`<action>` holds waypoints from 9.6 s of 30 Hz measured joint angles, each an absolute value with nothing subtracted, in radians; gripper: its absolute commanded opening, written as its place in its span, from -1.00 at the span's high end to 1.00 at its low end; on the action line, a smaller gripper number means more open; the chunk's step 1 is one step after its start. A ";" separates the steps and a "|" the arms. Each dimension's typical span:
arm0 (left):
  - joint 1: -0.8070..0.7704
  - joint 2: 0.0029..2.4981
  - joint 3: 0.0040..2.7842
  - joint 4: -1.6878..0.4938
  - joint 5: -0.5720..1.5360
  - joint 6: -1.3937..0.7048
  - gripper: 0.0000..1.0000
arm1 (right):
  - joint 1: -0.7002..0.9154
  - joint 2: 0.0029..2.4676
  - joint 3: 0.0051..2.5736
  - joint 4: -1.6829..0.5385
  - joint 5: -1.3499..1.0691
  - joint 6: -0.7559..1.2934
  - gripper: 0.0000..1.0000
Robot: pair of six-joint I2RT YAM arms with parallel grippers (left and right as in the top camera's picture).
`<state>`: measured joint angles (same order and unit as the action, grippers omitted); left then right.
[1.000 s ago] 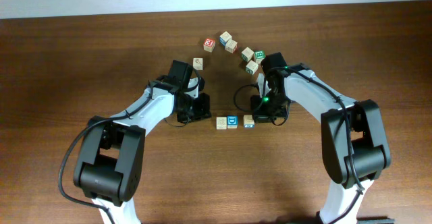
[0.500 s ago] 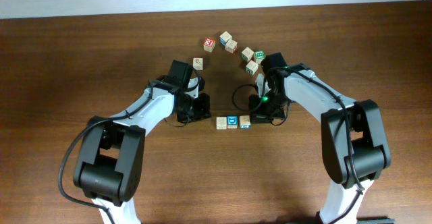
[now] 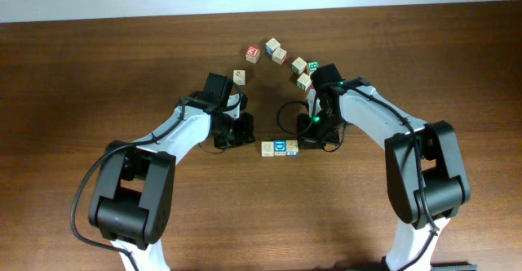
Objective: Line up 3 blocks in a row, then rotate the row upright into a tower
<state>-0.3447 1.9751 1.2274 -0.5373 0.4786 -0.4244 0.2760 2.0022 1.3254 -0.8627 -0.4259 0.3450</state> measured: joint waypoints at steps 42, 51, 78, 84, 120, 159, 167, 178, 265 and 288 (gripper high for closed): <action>-0.345 1.975 1.227 -0.537 0.479 -0.424 1.00 | 0.344 2.002 1.325 -0.937 -0.424 0.371 0.91; -0.345 1.975 1.227 -0.537 0.479 -0.424 1.00 | 0.344 2.002 1.326 -0.970 -0.448 0.356 0.91; -0.355 1.975 1.227 -0.568 0.491 -0.413 1.00 | 0.194 2.002 1.389 -0.967 -0.390 0.361 0.91; -0.371 1.975 1.227 -0.577 0.490 -0.444 1.00 | 0.215 2.002 1.386 -0.945 -0.383 0.418 0.91; -0.378 1.975 1.227 -0.511 0.519 -0.411 1.00 | 0.289 2.002 1.338 -0.836 -0.386 0.477 0.91; -0.374 1.975 1.227 -0.540 0.438 -0.469 1.00 | 0.297 2.009 1.336 -0.760 -0.423 0.493 0.91; -0.374 1.975 1.227 -0.541 0.426 -0.469 1.00 | 0.297 2.010 1.336 -0.760 -0.440 0.471 0.92; -0.374 1.975 1.227 -0.537 0.425 -0.469 1.00 | 0.297 2.010 1.336 -0.760 -0.440 0.461 0.91; -0.334 1.975 1.250 -0.598 0.457 -0.332 1.00 | 0.308 2.013 1.336 -0.799 -0.488 0.455 0.92; -0.348 1.975 1.250 -0.597 0.420 -0.332 1.00 | 0.309 2.013 1.337 -0.770 -0.495 0.436 0.92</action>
<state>-0.3485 1.9751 1.2499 -0.5972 0.4198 -0.3325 0.3088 2.0132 1.3369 -0.7700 -0.4953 0.4362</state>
